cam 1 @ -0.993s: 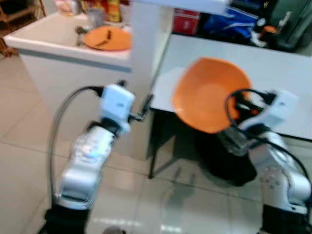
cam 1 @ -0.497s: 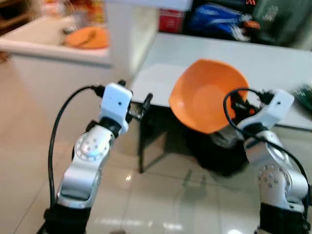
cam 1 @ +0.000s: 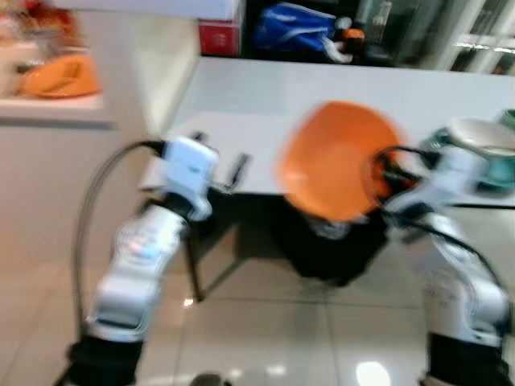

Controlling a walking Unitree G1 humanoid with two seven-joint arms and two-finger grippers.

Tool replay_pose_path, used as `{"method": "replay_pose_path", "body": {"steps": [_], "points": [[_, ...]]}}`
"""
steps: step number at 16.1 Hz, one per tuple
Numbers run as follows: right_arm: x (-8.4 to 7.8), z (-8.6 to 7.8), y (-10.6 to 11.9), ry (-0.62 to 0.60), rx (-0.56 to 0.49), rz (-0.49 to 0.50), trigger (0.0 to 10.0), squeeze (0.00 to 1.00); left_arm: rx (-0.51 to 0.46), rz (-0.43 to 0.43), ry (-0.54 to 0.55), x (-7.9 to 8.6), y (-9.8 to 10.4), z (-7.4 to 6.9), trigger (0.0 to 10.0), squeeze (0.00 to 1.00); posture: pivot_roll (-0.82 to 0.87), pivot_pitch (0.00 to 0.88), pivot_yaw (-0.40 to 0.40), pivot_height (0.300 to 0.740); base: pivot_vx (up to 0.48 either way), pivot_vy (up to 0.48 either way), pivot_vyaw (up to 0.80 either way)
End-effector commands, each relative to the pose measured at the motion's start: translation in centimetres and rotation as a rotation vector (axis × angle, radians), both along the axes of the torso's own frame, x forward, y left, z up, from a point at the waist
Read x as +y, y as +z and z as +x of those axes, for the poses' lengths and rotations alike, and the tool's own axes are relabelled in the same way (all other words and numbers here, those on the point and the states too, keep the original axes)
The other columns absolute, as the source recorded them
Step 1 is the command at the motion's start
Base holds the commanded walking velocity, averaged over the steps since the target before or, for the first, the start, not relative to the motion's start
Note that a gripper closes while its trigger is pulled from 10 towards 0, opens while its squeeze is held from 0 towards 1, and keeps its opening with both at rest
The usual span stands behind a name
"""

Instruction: Setting the table

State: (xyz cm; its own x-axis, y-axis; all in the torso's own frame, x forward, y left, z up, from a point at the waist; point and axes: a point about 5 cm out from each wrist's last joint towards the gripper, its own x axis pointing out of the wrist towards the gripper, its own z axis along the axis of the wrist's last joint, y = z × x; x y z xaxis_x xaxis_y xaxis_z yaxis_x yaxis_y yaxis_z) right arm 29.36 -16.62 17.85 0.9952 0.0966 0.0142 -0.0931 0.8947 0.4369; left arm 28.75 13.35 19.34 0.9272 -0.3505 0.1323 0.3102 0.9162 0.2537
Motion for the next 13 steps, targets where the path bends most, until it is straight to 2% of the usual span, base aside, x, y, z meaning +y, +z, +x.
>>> {"method": "replay_pose_path", "body": {"steps": [1, 12, 13], "points": [[-1.27, -0.23, 0.73, -0.05, -0.031, 0.002, 10.0, 0.0, -0.003, -0.006, -0.031, -0.87, 0.21, -0.01, 10.0, 0.0, 0.04, 0.0, -0.056, 0.74, 0.356, 0.0, 0.0], [-1.31, 0.42, 0.8, -0.04, -0.01, 0.002, 10.0, 0.0, -0.002, -0.007, -0.019, -0.61, 0.26, -0.01, 10.0, 0.0, 0.05, 0.001, -0.067, 0.74, 0.359, 0.0, 0.0], [-1.44, 0.49, 0.82, -0.048, -0.01, -0.003, 10.0, 0.0, -0.002, -0.008, -0.019, -0.61, 0.31, 0.01, 10.0, 0.0, 0.05, 0.001, -0.067, 0.74, 0.405, 0.0, 0.8]]}}
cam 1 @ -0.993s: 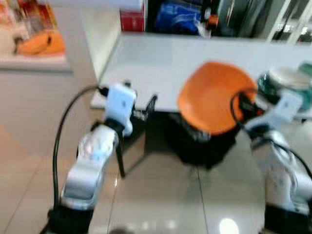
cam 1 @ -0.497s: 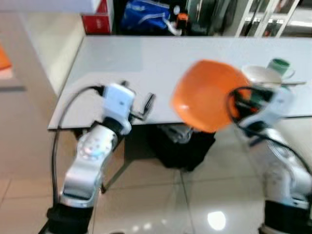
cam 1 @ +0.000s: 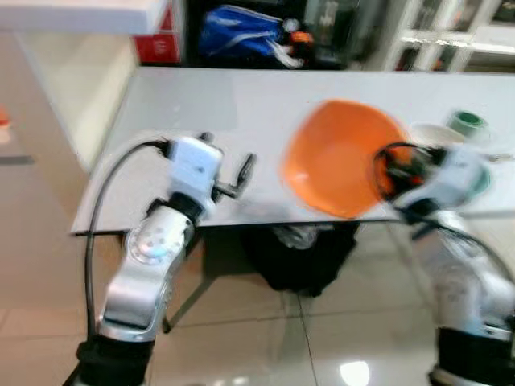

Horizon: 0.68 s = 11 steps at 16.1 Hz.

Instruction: Setting the table

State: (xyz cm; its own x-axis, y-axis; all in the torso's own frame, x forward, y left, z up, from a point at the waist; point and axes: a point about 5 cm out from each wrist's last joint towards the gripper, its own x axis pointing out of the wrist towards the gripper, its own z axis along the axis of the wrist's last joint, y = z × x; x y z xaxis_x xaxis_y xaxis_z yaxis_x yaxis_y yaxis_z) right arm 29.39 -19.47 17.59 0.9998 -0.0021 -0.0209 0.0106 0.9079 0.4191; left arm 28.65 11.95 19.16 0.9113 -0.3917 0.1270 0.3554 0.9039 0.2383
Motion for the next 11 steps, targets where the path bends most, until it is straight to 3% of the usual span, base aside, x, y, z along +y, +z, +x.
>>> {"method": "replay_pose_path", "body": {"steps": [1, 2, 11], "points": [[1.38, 0.46, 1.08, 0.046, -0.045, 0.019, 10.0, 0.0, -0.013, 0.004, 0.027, 0.79, 0.5, 0.11, 10.0, 0.0, 0.05, 0.001, -0.067, 0.74, 0.405, 0.0, 0.8], [1.32, 0.45, 1.08, 0.039, -0.049, 0.022, 10.0, 0.0, -0.013, 0.004, 0.027, 0.79, 0.51, 0.13, 10.0, 0.0, 0.04, 0.0, -0.065, 0.74, 0.428, 0.0, 0.66], [0.9, 0.12, 0.54, -0.012, -0.034, 0.043, 10.0, 0.0, -0.006, 0.018, -0.017, 0.52, 0.52, 0.3, 10.0, 0.0, 0.04, 0.0, -0.026, 0.74, 0.449, 0.0, 0.0]]}}
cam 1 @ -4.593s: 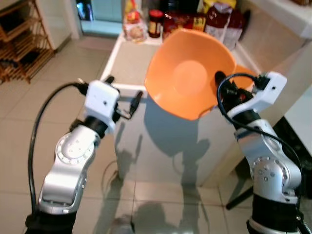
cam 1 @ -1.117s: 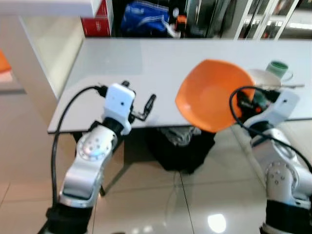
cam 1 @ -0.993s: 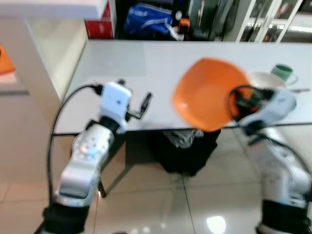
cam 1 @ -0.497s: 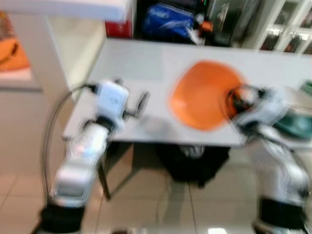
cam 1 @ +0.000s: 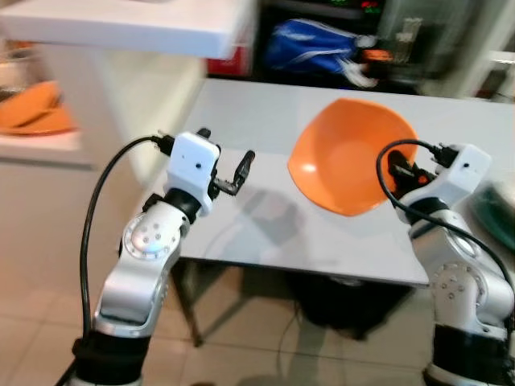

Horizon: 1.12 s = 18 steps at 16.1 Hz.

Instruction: Setting the table

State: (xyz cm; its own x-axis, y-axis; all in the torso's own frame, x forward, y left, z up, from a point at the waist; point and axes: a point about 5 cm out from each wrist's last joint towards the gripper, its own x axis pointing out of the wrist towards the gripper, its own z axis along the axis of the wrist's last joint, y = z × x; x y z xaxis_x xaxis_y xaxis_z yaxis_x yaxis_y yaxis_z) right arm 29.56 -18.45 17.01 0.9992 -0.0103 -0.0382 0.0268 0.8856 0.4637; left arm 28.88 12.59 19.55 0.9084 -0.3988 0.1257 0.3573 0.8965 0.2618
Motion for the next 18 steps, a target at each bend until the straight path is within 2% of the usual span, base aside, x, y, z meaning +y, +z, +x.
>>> {"method": "replay_pose_path", "body": {"steps": [1, 3, 6, 8, 9, 11, 16, 18], "points": [[-0.4, -0.2, 1.0, -0.028, -0.044, -0.005, 10.0, 0.0, 0.004, 0.001, -0.027, -0.2, 0.1, 0.2, 10.0, 0.0, 0.03, 0.0, -0.018, 0.74, 0.45, 0.0, 0.0], [-0.8, -0.4, 0.8, -0.055, -0.033, -0.004, 10.0, 0.0, 0.006, 0.006, -0.043, -0.4, 0.1, 0.3, 10.0, 0.0, 0.03, 0.0, -0.014, 0.74, 0.45, 0.0, 0.0], [-1.2, -0.3, 0.0, -0.079, 0.02, -0.007, 10.0, 0.0, 0.022, 0.035, -0.09, -1.0, -0.5, -0.1, 10.0, 0.0, 0.04, 0.0, -0.016, 0.74, 0.0, 0.0, 0.0], [-1.4, 0.1, -1.1, -0.094, 0.11, 0.011, 10.0, 0.0, 0.055, 0.049, -0.136, -1.2, -1.2, -0.6, 10.0, 0.0, 0.05, 0.0, -0.02, 0.74, 0.0, 0.0, 0.0], [-1.7, 0.4, -2.0, -0.112, 0.21, 0.013, 10.0, 0.0, 0.07, 0.049, -0.167, -1.4, -1.4, -0.9, 10.0, 0.0, 0.05, 0.0, -0.021, 0.74, 0.0, 0.0, 0.0], [-2.5, 1.5, -3.4, -0.111, 0.321, 0.047, 10.0, 0.0, 0.111, 0.058, -0.226, -1.8, -2.0, -1.4, 10.0, 0.0, 0.06, 0.0, -0.028, 0.74, 0.0, 0.0, 0.0], [-2.7, 4.3, -3.9, -0.072, 0.405, 0.102, 10.0, 0.0, 0.132, 0.077, -0.27, -2.0, -2.3, -1.7, 10.0, 0.0, 0.06, 0.0, -0.031, 0.74, 0.0, 0.0, 0.0], [-3.1, 5.2, -3.7, -0.085, 0.403, 0.14, 10.0, 0.0, 0.138, 0.076, -0.274, -2.0, -2.3, -1.7, 10.0, 0.0, 0.06, 0.0, -0.029, 0.74, 0.0, 0.0, 0.0]]}}
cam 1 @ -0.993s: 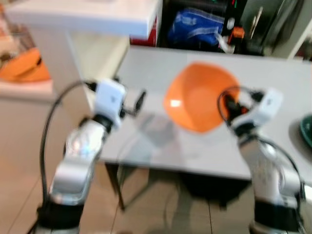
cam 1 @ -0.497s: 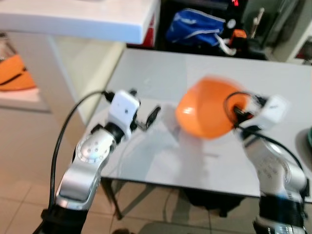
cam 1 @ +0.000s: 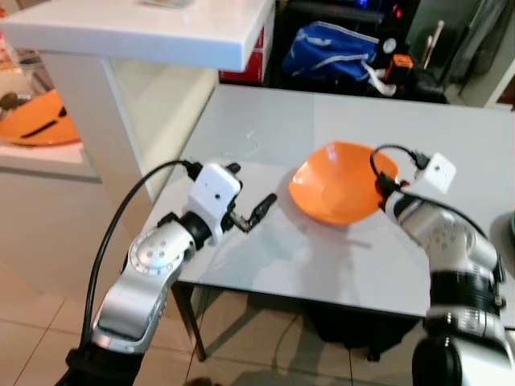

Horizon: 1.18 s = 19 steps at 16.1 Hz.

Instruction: Setting the table

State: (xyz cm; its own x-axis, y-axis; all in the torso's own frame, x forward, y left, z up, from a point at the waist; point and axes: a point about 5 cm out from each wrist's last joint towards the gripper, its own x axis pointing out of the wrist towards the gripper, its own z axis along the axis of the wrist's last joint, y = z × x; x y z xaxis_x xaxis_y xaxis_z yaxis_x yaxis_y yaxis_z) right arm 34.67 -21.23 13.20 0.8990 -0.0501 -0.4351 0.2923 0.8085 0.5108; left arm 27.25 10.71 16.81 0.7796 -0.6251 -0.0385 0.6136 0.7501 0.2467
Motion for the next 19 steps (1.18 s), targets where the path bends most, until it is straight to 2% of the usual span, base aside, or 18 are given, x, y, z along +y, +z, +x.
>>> {"method": "replay_pose_path", "body": {"steps": [1, 4, 8, 11, 14, 15, 16, 17, 19], "points": [[-0.6, 0.5, 0.2, -0.028, -0.005, 0.026, 10.0, 0.0, -0.011, 0.004, -0.016, -0.2, 0.4, -0.1, 10.0, 0.0, 0.06, 0.0, -0.028, 0.74, 0.0, 0.0, 0.0], [-0.7, 1.7, 0.5, -0.04, 0.007, 0.123, 10.0, 0.0, 0.013, 0.015, -0.044, -0.4, 0.3, -0.1, 10.0, 0.0, 0.07, 0.0, -0.029, 0.74, 0.0, 0.0, 0.0], [-0.5, 2.6, 0.5, -0.054, 0.026, 0.261, 10.0, 0.0, 0.103, 0.014, -0.121, -0.7, -0.5, -1.2, 10.0, 0.0, 0.07, 0.0, -0.032, 0.74, 0.0, 0.0, 0.0], [-0.7, 2.8, 0.1, -0.075, 0.033, 0.28, 10.0, 0.0, 0.103, 0.019, -0.116, -0.6, -0.5, -1.1, 10.0, 0.0, 0.07, 0.0, -0.035, 0.74, 0.0, 0.0, 0.0], [-1.4, 3.1, 0.1, -0.122, -0.006, 0.3, 10.0, 0.02, 0.099, 0.019, -0.108, -0.6, -0.4, -1.0, 10.0, 0.0, 0.07, 0.0, -0.032, 0.74, 0.0, 0.0, 0.0], [-1.4, 3.1, 0.0, -0.122, -0.005, 0.303, 10.0, 0.67, 0.1, 0.02, -0.109, -0.7, -0.4, -1.0, 10.0, 0.0, 0.07, 0.0, -0.035, 0.74, 0.0, 0.0, 0.0], [-1.4, 3.1, -0.2, -0.114, -0.002, 0.309, 10.0, 0.92, 0.097, 0.027, -0.108, -0.7, -0.4, -1.0, 10.0, 0.0, 0.07, 0.0, -0.035, 0.74, 0.0, 0.0, 0.0], [-1.4, 3.0, -0.3, -0.113, 0.001, 0.312, 10.0, 1.0, 0.097, 0.025, -0.105, -0.7, -0.4, -0.9, 10.0, 0.0, 0.07, 0.0, -0.04, 0.74, 0.0, 0.0, 0.0], [-1.3, 3.1, -0.4, -0.116, 0.002, 0.327, 10.0, 1.0, 0.095, 0.027, -0.101, -0.7, -0.4, -1.0, 10.0, 0.0, 0.07, 0.0, -0.041, 0.74, 0.0, 0.0, 0.0]]}}
